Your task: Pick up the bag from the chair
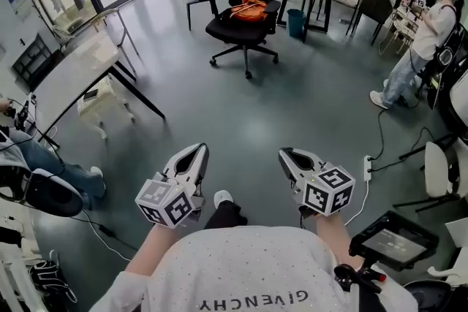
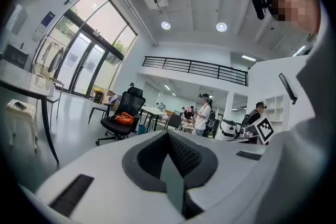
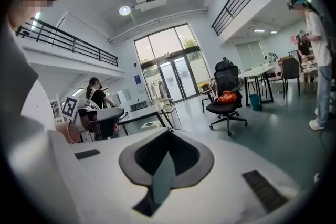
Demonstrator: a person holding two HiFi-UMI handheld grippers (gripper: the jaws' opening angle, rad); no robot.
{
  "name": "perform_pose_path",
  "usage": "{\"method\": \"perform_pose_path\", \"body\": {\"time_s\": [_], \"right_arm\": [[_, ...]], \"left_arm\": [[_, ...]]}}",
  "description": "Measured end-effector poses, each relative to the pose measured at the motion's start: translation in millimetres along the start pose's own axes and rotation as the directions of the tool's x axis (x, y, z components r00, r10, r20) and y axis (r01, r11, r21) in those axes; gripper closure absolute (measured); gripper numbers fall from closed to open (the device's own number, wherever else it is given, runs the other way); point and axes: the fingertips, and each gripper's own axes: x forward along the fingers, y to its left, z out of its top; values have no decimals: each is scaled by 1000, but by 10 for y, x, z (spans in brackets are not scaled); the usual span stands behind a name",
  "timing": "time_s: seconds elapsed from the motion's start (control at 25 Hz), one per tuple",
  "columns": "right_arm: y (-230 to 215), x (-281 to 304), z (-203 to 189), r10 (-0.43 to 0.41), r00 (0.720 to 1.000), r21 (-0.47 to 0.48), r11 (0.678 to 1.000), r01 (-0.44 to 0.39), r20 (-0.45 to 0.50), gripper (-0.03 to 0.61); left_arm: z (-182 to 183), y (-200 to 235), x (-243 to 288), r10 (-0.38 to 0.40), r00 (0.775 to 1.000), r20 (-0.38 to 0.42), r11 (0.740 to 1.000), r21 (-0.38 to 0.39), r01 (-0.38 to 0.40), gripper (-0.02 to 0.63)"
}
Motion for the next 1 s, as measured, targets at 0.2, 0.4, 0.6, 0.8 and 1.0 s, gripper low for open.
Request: {"method": "perform_pose_path", "body": {"time_s": [0.2, 0.4, 0.6, 0.8, 1.0], "right_arm": [[-87, 243, -133, 16, 1000, 130, 991, -14, -17, 574], [-295, 640, -199, -7, 997, 124, 992, 17, -81, 574], [-669, 1197, -20, 0, 997, 311, 950, 26, -82, 574], [-933, 2048, 506, 14, 998, 338, 941, 7, -61, 574], [-998, 2862, 1119, 33, 998, 293, 956, -14, -60, 574]], "left_arm": [[-36, 201, 14, -22, 1000, 6, 999, -24, 22, 601], [-17, 528, 383, -83, 996, 17, 992, -91, 84, 601], [0, 934, 1012, -145, 989, -27, 981, -135, 140, 601], [438, 1637, 1609, -170, 986, 1, 975, -147, 168, 601], [1096, 2350, 2075, -184, 981, 62, 963, -187, 193, 601]]}}
